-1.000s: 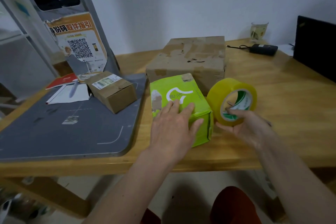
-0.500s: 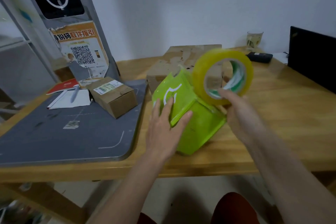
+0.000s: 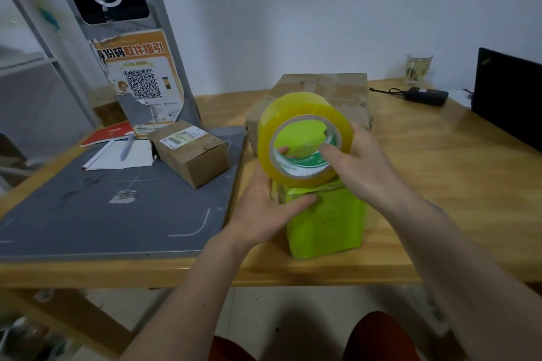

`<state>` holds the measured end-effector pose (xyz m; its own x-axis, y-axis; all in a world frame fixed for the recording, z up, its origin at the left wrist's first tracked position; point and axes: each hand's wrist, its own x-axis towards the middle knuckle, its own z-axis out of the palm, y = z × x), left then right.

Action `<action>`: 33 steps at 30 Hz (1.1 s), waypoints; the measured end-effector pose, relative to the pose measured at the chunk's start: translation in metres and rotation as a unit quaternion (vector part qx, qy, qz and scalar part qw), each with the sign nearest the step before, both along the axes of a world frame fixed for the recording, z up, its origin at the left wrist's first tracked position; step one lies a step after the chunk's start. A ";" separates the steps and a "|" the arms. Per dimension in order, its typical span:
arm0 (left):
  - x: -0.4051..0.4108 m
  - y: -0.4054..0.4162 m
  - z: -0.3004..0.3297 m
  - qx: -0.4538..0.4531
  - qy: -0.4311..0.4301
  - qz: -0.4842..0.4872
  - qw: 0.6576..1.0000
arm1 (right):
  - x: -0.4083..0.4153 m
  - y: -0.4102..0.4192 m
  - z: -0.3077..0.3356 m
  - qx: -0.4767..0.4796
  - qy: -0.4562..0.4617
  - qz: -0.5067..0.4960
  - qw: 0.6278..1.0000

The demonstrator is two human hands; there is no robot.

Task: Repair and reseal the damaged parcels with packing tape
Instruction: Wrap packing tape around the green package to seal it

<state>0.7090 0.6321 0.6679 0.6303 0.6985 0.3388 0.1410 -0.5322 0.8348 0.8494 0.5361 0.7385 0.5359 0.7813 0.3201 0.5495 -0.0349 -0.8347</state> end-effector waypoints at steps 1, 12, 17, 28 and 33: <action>-0.002 0.001 0.000 0.019 0.007 0.000 1.000 | 0.011 -0.005 0.001 0.021 0.014 -0.011 1.000; -0.008 -0.002 0.006 0.109 0.060 0.014 0.992 | 0.082 -0.047 0.009 0.069 -0.001 -0.103 0.992; -0.009 -0.002 0.003 0.101 0.052 0.019 0.993 | 0.093 -0.051 -0.013 0.051 0.042 -0.132 0.989; 0.005 -0.037 0.033 0.361 0.235 0.044 0.902 | 0.096 -0.045 -0.052 0.038 0.174 -0.121 0.977; 0.043 -0.060 0.053 0.335 0.325 0.003 0.884 | 0.097 -0.042 -0.054 0.039 0.149 -0.133 0.979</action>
<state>0.7516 0.5724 0.7211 0.8410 0.4823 0.2453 0.4801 -0.8742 0.0725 0.9462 0.4941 0.6848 0.7957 0.5811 0.1710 0.2611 -0.0743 -0.9624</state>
